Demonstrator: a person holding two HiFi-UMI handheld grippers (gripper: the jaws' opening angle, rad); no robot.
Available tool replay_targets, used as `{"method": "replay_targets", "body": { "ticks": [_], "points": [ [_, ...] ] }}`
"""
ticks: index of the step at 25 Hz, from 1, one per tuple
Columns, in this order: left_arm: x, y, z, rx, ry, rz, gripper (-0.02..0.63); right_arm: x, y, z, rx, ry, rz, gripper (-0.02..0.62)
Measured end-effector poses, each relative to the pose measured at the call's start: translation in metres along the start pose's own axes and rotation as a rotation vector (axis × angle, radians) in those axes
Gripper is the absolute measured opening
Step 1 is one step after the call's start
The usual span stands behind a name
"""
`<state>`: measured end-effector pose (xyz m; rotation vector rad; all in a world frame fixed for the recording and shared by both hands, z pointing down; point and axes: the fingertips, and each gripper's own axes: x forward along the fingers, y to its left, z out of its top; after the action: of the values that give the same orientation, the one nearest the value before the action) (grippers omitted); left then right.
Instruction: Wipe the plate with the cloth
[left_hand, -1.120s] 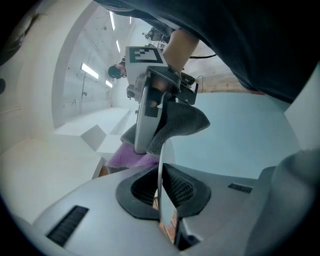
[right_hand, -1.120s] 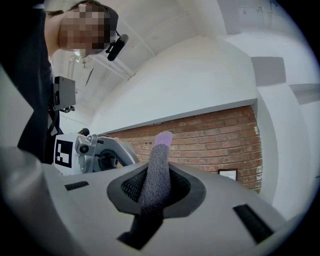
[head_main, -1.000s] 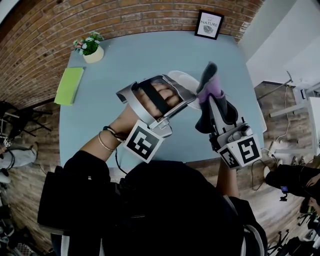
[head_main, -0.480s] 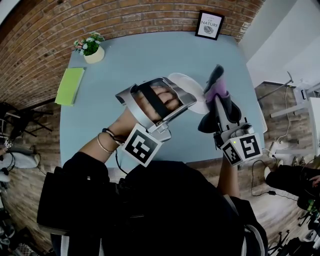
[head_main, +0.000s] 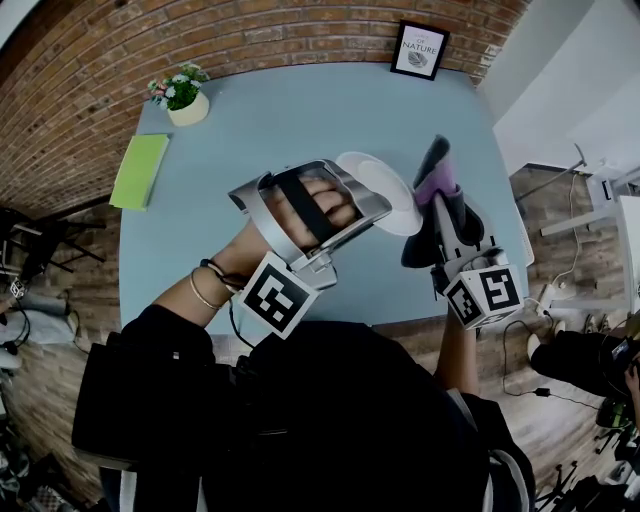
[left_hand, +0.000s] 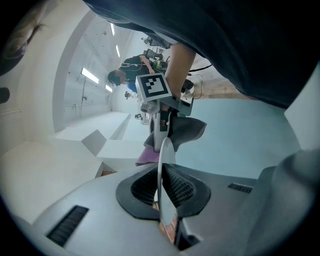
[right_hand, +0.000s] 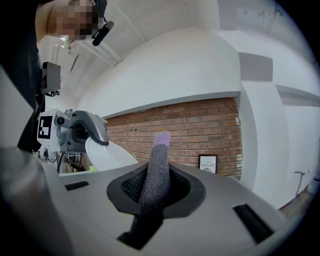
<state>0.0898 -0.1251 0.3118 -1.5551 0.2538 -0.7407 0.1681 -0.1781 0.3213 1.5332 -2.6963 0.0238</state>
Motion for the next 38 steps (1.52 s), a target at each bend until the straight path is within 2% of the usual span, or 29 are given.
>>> {"method": "replay_targets", "body": {
  "ticks": [7, 17, 22, 28, 34, 38],
  "points": [
    [-0.001, 0.0, -0.001, -0.015, -0.001, 0.002, 0.025, -0.003, -0.01, -0.006, -0.022, 0.027, -0.032, 0.038],
    [0.0, -0.01, -0.004, -0.011, 0.001, -0.018, 0.025, -0.016, -0.003, 0.055, -0.095, -0.126, -0.027, 0.04],
    [0.001, -0.011, -0.002, 0.0, 0.0, -0.024, 0.025, -0.017, 0.023, 0.083, -0.099, -0.186, 0.076, 0.04],
    [0.003, -0.011, 0.001, 0.013, -0.009, -0.029, 0.025, -0.012, 0.053, 0.096, -0.127, -0.2, 0.192, 0.038],
    [0.004, -0.01, 0.004, 0.023, -0.017, -0.021, 0.025, -0.006, 0.082, 0.091, -0.095, -0.159, 0.334, 0.04],
    [0.003, -0.006, 0.007, 0.033, -0.018, -0.011, 0.025, -0.001, 0.091, 0.081, -0.098, -0.113, 0.387, 0.04]
  ]
}}
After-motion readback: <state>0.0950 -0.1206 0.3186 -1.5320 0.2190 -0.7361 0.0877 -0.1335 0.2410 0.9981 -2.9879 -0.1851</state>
